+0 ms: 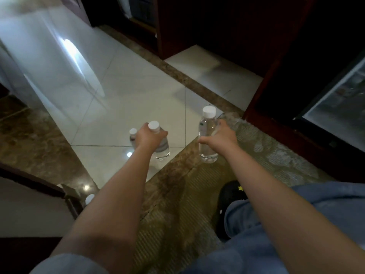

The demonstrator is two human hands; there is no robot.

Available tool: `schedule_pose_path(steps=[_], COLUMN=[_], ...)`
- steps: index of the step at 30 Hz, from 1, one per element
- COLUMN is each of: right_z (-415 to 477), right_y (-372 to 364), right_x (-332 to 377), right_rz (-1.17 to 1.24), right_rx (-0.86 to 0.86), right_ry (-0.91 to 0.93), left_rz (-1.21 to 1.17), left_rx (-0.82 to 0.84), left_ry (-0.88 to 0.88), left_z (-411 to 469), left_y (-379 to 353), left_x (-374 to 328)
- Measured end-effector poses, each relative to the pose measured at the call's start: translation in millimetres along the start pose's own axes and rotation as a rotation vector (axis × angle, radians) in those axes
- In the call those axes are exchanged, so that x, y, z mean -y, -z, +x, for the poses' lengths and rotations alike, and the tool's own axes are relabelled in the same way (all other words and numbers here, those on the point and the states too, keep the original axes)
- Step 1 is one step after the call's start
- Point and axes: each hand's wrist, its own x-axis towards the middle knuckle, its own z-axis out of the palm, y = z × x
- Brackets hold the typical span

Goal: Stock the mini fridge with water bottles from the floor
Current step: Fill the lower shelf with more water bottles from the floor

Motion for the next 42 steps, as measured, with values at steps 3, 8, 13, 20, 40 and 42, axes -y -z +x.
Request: schedule_pose_path(steps=[3,8,13,20,40,42], right_z=[-6.7,-8.9,-5.6,9.1,181.0,194.7], right_y=[40.7,122.0,214.5,327.4,432.0,435.0], right_x=[1.1,-3.1,-29.6,-111.3,-372.8,-384.8], right_rz=[0.079,0.152,0.21,0.283,0.379,0.372], right_rx=[-0.1,-0.241,-0.425,-0.649,-1.013,-1.073], right_ry=[-0.018,-0.003,-0.007,-0.117,-0.427,-0.433], left_rz=[-0.054,-0.095,-0.084,-0.108,-0.195,-0.169], left_rx=[0.046,0.099,0.17,0.387,0.537,0.537], left_ry=[-0.097,-0.269,-0.476,-0.656,-0.75,-0.76], left_z=[-19.2,-49.7,-87.3,-135.8,-154.3,-149.6], left_y=[-9.2,-37.4,-93.2,-218.4,-552.4,-567.5], left_x=[-43.5,-130.2,-229.9,-344.5,-383.4,-381.5])
